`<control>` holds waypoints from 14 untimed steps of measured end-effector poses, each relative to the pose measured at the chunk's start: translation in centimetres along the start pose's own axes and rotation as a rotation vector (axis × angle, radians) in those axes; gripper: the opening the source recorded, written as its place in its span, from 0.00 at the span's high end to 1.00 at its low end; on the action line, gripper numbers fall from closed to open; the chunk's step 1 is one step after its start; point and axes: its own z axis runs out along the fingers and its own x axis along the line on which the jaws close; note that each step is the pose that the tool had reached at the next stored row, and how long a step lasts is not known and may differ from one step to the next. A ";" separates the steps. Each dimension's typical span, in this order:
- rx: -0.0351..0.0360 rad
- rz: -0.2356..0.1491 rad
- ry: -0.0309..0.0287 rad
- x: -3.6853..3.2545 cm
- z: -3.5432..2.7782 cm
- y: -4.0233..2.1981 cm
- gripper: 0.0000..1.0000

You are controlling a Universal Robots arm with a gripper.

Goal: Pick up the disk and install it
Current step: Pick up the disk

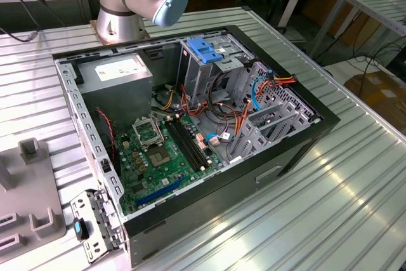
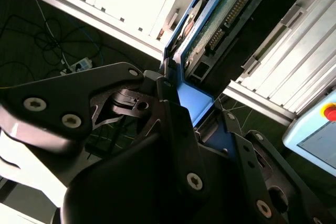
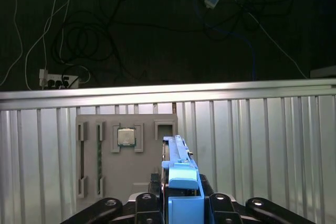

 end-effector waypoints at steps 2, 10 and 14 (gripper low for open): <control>-0.0004 0.000 0.0000 -0.01 -0.10 -0.02 0.63; -0.0011 0.000 0.0000 -0.04 -1.01 -0.02 0.63; -0.0014 0.000 0.0000 -0.05 -1.35 -0.03 0.63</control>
